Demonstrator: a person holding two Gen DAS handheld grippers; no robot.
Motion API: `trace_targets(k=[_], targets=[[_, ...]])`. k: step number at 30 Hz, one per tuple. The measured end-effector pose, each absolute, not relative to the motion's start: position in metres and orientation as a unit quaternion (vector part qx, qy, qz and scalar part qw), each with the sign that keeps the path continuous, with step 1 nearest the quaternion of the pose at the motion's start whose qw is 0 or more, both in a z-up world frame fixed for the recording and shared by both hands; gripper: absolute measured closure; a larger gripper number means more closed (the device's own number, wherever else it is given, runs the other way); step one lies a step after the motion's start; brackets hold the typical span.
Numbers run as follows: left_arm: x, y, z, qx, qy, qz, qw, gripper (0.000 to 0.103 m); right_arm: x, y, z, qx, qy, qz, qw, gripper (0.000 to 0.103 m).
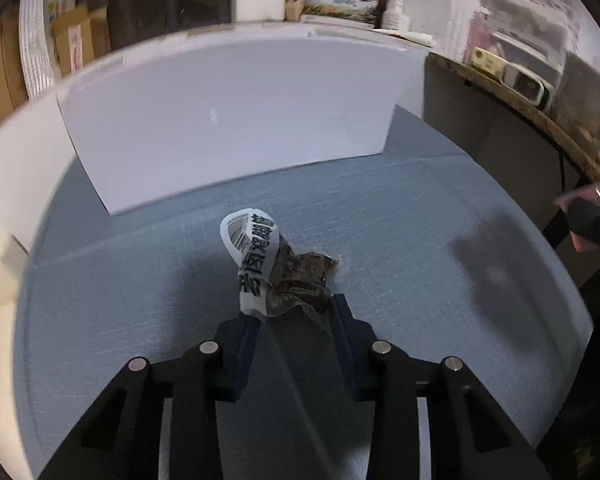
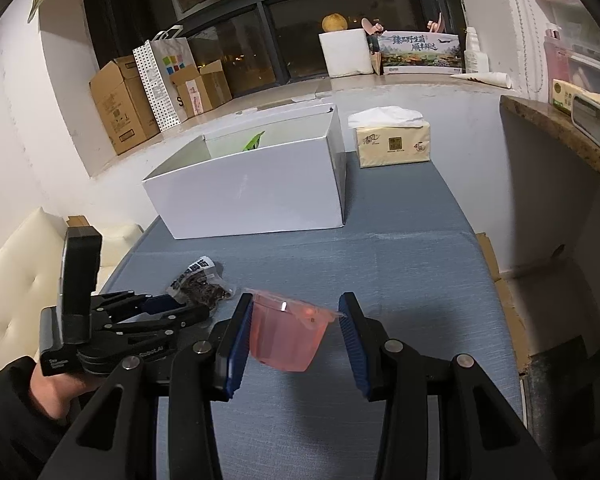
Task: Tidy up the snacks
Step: 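Carry the snack bag and pink cup into the white box and release both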
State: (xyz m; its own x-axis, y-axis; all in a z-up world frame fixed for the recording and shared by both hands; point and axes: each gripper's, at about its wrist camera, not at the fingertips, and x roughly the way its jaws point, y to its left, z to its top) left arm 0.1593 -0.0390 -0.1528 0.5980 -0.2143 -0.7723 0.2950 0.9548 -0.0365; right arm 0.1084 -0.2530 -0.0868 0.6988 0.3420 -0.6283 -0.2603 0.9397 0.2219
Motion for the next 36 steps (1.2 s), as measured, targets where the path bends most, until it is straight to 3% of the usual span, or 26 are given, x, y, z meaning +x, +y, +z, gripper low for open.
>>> trace_targets(k=[19,28,36], targets=[[0.115,0.011,-0.083,-0.047,0.348,-0.154,0.924,0.064,0.127,-0.219,-0.074,0.052,0.340,0.201,0.917,0.056],[0.179,0.032,-0.023,-0.033,0.297,-0.135,0.945,0.063,0.203,-0.198,-0.020,0.057,0.297,0.212,0.929,0.056],[0.271,0.043,-0.009,0.005,0.296,-0.105,0.949,0.060,0.302,-0.184,0.004,0.056,0.295,0.188,0.935,0.056]])
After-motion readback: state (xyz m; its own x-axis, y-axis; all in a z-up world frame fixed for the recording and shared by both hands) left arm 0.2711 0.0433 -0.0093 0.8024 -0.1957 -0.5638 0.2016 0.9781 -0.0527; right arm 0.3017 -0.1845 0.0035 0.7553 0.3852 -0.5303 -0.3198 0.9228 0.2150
